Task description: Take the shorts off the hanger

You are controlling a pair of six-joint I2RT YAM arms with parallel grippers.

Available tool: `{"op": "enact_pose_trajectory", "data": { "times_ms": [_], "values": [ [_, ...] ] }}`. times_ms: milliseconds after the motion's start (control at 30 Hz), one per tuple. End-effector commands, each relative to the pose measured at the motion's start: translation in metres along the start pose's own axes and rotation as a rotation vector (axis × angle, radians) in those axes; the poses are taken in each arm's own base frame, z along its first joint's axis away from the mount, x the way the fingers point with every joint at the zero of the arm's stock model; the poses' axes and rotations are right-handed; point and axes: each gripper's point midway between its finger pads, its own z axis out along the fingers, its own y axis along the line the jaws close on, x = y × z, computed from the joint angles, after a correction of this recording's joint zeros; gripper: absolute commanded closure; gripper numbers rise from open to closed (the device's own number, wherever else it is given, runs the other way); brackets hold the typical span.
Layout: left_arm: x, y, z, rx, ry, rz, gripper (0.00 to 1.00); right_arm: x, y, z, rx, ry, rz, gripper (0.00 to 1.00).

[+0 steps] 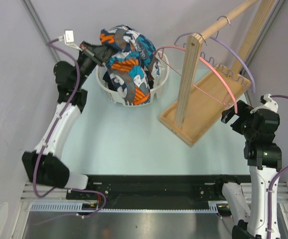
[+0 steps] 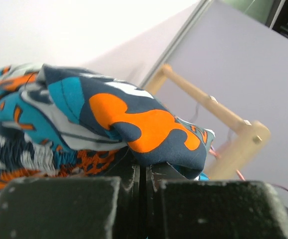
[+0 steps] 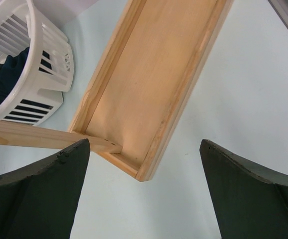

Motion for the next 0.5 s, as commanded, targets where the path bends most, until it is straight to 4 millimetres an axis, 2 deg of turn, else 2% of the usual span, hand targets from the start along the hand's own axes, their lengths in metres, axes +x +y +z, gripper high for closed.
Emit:
{"op": "enact_pose_trajectory", "data": {
  "times_ms": [0,33,67,100,133,167,200,233,267,300,333,400,433,467],
  "values": [
    [-0.030,0.022,0.045,0.096,-0.101,0.072,1.00,-0.019,0.005,0.008,-0.011,-0.070,-0.018,0.03],
    [-0.027,0.036,0.054,0.087,-0.095,0.072,1.00,-0.019,0.004,0.009,-0.010,-0.067,-0.016,0.03],
    [-0.036,0.038,0.064,0.104,-0.105,0.087,1.00,-0.018,0.005,0.012,-0.009,-0.062,-0.014,0.03],
    [-0.013,0.089,0.078,0.046,-0.057,0.050,1.00,-0.018,0.005,0.012,-0.011,-0.062,-0.011,0.03],
    [-0.007,0.107,0.084,0.030,-0.042,0.026,1.00,-0.019,0.006,0.014,-0.014,-0.062,-0.010,0.03],
    [-0.010,0.118,0.094,0.037,-0.043,0.025,1.00,-0.018,0.006,0.015,-0.014,-0.060,-0.008,0.03],
    [-0.002,0.134,0.100,0.028,-0.017,0.006,1.00,-0.019,0.006,0.015,-0.014,-0.062,-0.005,0.03],
    [0.024,0.183,0.104,-0.051,0.035,-0.051,1.00,-0.018,0.006,0.016,-0.012,-0.058,-0.005,0.03],
    [0.024,0.189,0.110,-0.056,0.038,-0.043,1.00,-0.018,0.005,0.016,-0.010,-0.060,-0.005,0.03],
    [0.032,0.208,0.110,-0.108,0.053,-0.053,1.00,-0.018,0.005,0.017,-0.008,-0.056,-0.005,0.03],
    [0.045,0.238,0.107,-0.194,0.070,-0.044,0.99,-0.016,0.004,0.018,-0.004,-0.050,-0.005,0.03],
    [0.050,0.268,0.100,-0.302,0.067,0.008,1.00,-0.014,0.003,0.018,0.001,-0.040,-0.002,0.03],
    [0.061,0.284,0.092,-0.375,0.101,-0.002,1.00,-0.012,0.003,0.017,0.002,-0.034,0.004,0.03],
    [0.064,0.290,0.089,-0.401,0.115,0.009,1.00,-0.011,0.002,0.018,0.008,-0.028,0.008,0.03]
  ]
}}
